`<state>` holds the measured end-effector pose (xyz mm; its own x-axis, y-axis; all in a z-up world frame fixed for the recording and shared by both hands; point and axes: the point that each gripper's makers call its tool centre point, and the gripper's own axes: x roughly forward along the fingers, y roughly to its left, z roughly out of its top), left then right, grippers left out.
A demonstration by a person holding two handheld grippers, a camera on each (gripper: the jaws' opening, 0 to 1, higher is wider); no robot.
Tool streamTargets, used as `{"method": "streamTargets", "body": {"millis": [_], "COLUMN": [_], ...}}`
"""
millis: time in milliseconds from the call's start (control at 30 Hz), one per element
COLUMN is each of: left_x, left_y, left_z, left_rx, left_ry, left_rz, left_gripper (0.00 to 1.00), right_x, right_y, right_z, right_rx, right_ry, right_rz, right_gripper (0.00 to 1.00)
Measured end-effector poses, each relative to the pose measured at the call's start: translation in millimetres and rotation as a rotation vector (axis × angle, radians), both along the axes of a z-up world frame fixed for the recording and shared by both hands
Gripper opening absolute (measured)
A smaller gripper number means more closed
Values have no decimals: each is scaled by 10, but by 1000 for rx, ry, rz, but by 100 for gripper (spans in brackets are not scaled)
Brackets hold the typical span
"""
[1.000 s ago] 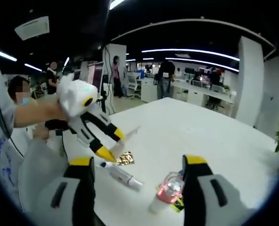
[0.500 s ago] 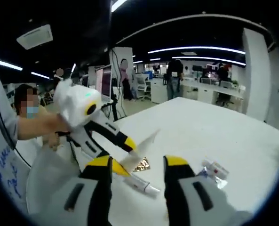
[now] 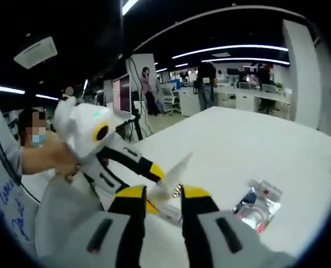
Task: Arrange the skincare products in the storage area until every visible bottle or jar stands upright without overlapping.
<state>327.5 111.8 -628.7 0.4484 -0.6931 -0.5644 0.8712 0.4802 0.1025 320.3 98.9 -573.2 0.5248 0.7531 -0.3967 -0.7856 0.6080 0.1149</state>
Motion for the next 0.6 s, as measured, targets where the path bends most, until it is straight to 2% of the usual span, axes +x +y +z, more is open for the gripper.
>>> {"method": "streamTargets", "body": {"millis": [167,600], "left_x": [-20,-39], "left_y": [-19,-44], "left_z": [-53,-150], "left_rx": [10,6], "left_ry": [-1,31], "left_rz": [5,32], "left_gripper": [28,28], "right_x": [-8,-65], "right_y": [-10,18], "right_z": [-27,-94], "right_rx": [5,22], "right_ry": [18,77], "right_rz": [-7,-17], "right_gripper": [16,12]}}
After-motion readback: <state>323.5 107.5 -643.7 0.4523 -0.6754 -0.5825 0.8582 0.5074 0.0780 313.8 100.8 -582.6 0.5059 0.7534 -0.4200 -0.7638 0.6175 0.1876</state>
